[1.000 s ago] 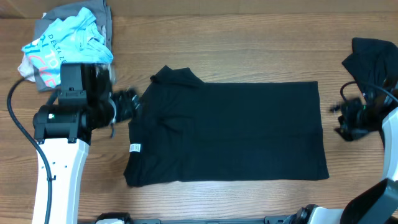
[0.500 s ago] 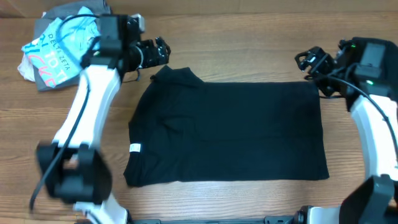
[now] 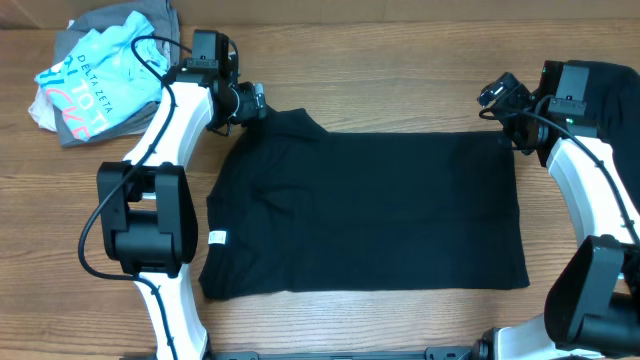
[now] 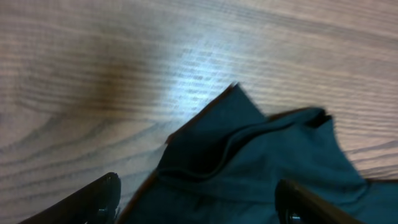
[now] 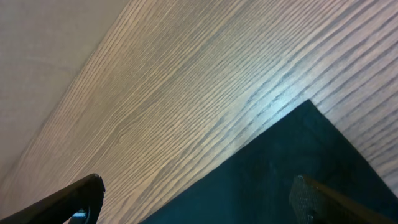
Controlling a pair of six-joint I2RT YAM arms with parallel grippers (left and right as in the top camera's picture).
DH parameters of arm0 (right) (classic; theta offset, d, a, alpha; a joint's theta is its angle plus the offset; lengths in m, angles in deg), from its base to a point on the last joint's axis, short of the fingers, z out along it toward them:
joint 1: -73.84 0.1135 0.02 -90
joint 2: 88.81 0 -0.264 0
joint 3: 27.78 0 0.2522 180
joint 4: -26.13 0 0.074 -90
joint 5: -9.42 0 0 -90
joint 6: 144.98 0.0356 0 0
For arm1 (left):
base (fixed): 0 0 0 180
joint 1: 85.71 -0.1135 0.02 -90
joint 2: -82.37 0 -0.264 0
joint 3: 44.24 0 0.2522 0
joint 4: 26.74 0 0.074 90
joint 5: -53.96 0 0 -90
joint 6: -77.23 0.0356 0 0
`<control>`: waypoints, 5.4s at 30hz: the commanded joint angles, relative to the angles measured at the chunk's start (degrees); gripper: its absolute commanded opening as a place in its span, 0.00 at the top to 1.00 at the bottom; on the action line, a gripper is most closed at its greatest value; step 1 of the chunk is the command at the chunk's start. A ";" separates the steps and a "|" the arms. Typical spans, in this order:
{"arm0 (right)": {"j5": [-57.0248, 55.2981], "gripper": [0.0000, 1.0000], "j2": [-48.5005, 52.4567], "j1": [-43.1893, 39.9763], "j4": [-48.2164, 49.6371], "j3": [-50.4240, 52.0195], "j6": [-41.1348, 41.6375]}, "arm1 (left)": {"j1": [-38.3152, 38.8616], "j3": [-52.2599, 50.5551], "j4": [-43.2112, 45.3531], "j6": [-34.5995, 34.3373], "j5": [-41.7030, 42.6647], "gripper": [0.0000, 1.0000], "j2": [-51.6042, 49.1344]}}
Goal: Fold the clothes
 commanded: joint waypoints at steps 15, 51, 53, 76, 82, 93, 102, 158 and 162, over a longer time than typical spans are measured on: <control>-0.09 0.00 0.39 -0.26 0.76 -0.83 -1.03 | -0.09 1.62 1.25 1.07 1.22 0.33 -6.38; -4.24 0.00 12.07 -4.96 -5.73 -16.94 -14.53 | -0.13 1.66 2.16 0.87 1.57 0.96 -6.38; -6.56 0.00 14.56 -5.01 -7.04 -17.90 -15.45 | -0.13 1.66 2.21 0.85 1.62 0.96 -6.38; -14.38 0.09 26.53 -1.90 -11.56 -17.92 -18.97 | -0.11 1.66 0.72 0.87 1.62 0.95 -6.38; -14.53 0.12 29.40 -1.90 -11.37 -17.92 -18.97 | -0.15 1.64 0.74 0.90 1.60 0.94 -6.38; -14.69 0.53 29.83 -1.86 -12.24 -17.94 -17.35 | -0.24 1.64 0.74 0.85 1.62 0.93 -6.38; -14.47 0.48 29.83 -1.86 -14.49 -17.97 -13.09 | -0.28 1.64 -0.07 0.90 1.40 0.91 -6.38; -18.58 0.96 26.99 -2.10 -33.40 -28.09 1.95 | -0.33 5.01 -19.30 0.37 -4.37 0.96 2.23; -18.56 0.96 24.52 -2.62 -36.48 -28.11 5.88 | -0.33 5.03 -22.58 0.39 -4.11 0.96 3.87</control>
